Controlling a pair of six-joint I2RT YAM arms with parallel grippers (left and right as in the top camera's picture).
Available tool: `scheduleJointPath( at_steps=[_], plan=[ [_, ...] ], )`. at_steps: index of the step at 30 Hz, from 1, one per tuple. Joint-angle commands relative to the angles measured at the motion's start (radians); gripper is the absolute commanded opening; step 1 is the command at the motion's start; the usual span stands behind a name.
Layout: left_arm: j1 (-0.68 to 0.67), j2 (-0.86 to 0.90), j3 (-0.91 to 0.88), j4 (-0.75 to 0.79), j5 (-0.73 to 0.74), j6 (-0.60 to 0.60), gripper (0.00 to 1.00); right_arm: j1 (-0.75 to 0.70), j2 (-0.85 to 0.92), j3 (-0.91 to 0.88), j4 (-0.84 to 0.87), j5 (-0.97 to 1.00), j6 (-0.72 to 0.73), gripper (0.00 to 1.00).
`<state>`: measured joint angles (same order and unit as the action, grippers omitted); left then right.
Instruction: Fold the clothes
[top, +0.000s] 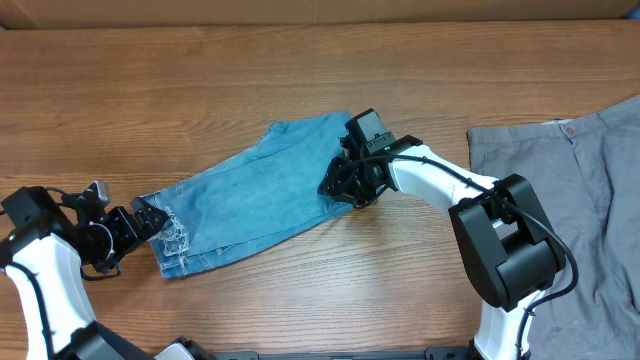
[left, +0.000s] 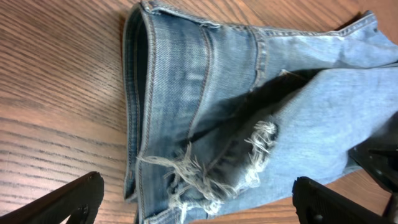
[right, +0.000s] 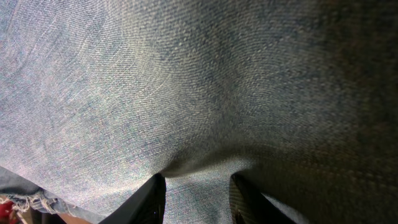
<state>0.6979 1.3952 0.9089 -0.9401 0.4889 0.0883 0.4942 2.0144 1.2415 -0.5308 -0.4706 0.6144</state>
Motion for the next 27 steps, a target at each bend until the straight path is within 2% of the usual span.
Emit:
scheduleJointPath(
  at_steps=[1, 7, 10, 12, 16, 21, 27],
  plan=[
    [-0.010, 0.061, -0.029, 0.023, -0.017, 0.002, 1.00, 0.004, 0.058, -0.017, -0.005, 0.051, 0.004, 0.38],
    [-0.051, 0.179, -0.067, 0.087, 0.034, 0.043, 1.00, 0.004, 0.058, -0.017, -0.005, 0.051, 0.004, 0.38],
    [-0.063, 0.220, -0.068, 0.098, -0.009, 0.042, 0.99, 0.004, 0.058, -0.017, -0.006, 0.051, 0.004, 0.38],
    [-0.063, 0.242, -0.068, 0.106, -0.050, 0.008, 0.99, 0.004, 0.058, -0.017, -0.006, 0.051, 0.004, 0.38],
    [-0.063, 0.268, -0.068, 0.105, -0.165, -0.069, 0.93, 0.004, 0.058, -0.017, -0.006, 0.051, 0.004, 0.38],
    [-0.063, 0.269, -0.068, 0.140, -0.233, -0.132, 0.95, 0.004, 0.058, -0.017, -0.006, 0.050, 0.004, 0.38],
    [-0.067, 0.269, -0.068, 0.195, -0.172, -0.130, 0.79, 0.004, 0.058, -0.017, -0.005, 0.051, 0.004, 0.38]
  ],
)
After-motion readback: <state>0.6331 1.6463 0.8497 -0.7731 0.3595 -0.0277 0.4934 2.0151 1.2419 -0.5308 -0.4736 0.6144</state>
